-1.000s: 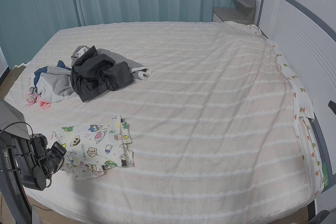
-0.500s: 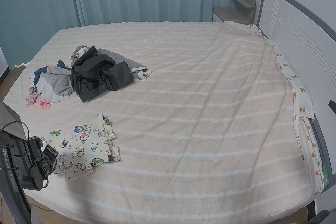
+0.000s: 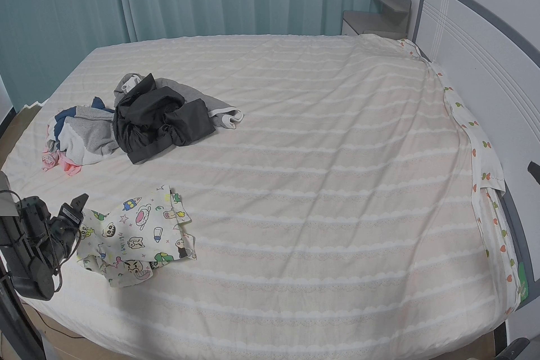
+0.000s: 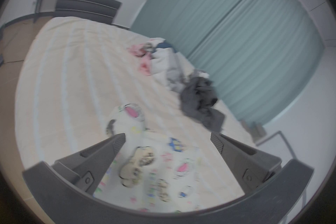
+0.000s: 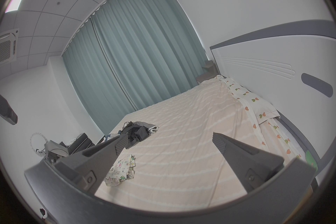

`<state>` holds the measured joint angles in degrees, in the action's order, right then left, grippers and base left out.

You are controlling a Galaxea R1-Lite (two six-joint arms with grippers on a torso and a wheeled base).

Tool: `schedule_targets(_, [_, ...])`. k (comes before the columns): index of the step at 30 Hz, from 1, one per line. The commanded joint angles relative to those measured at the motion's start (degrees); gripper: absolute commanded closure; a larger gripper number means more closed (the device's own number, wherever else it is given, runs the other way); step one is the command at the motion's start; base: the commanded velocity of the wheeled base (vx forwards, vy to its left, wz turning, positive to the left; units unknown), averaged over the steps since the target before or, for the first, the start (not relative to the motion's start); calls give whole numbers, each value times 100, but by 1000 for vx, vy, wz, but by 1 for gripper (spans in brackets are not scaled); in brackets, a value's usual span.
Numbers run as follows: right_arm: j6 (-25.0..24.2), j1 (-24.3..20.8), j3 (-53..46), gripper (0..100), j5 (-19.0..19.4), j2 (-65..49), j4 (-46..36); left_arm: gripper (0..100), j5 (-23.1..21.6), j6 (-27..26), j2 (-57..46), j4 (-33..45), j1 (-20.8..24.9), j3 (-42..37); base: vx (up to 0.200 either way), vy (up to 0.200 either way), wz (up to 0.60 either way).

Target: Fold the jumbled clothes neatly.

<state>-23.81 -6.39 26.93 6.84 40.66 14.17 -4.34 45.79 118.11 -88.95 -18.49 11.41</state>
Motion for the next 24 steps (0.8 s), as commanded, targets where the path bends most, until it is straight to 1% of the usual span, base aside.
schedule_targets(1, [-1, -3, 23, 0, 2, -40, 7, 0, -1087, -132, -2082, -105, 469, -385, 0, 0, 0])
schedule_targets(4, [8, -3, 23, 0, 2, -49, 16, 0, -1350, -316, -2486, -105, 839, -499, 0, 0, 0])
schedule_targets(5, [8, -3, 23, 0, 2, -40, 16, 0, -1377, -342, -2530, -105, 865, -508, 0, 0, 0])
schedule_targets(7, [8, -3, 14, 0, 2, -49, 16, 0, -1535, -562, -2820, -105, 1146, -605, 0, 0, 0])
schedule_targets(8, [8, -3, 14, 0, 2, -49, 16, 0, -1535, -562, -2820, -105, 1146, -605, 0, 0, 0])
schedule_targets(9, [17, -3, 23, 0, 2, -75, 16, 0, -1579, -703, -3084, -105, 1445, -737, 0, 0, 0])
schedule_targets(13, [61, -3, 32, 0, 10, -198, 7, 0, -1587, -852, -3638, -105, 2289, -1106, 0, 0, 0])
schedule_targets(14, [69, -12, 32, 0, 10, -225, 7, 0, -1579, -870, -3726, -105, 2456, -1132, 0, 0, 0])
schedule_targets(15, [69, -12, 32, 0, 10, -225, 7, 0, -1579, -870, -3726, -105, 2456, -1132, 0, 0, 0])
schedule_targets(16, [87, -12, 23, 0, 10, -357, -28, 0, -1526, -905, -4121, 256, 2974, -1132, 0, 0, 0])
schedule_targets(17, [87, -12, 14, 0, 10, -444, -45, 0, -1526, -923, -4332, 511, 3141, -1132, 0, 0, 0])
schedule_targets(18, [87, -12, 14, 0, 10, -480, -45, 0, -1526, -931, -4437, 616, 3203, -1132, 0, 0, 0])
schedule_targets(19, [96, -12, -3, 0, 10, -594, -72, 0, -1544, -1046, -4754, 985, 3458, -1132, 0, 0, 0])
schedule_targets(21, [131, -12, -109, 0, 19, -805, -133, 0, -1544, -1292, -5079, 1434, 3783, -1132, 0, 0, 0])
schedule_targets(22, [201, -12, -267, 0, 10, -1016, -239, 0, -1517, -1547, -5360, 1855, 3994, -1132, 0, 0, 0])
schedule_targets(23, [289, -12, -408, 0, 10, -1183, -353, 0, -1517, -1714, -5545, 2181, 4082, -1132, 0, 0, 0])
schedule_targets(24, [333, -12, -469, 0, 10, -1253, -415, 0, -1517, -1801, -5633, 2348, 4117, -1132, 0, 0, 0])
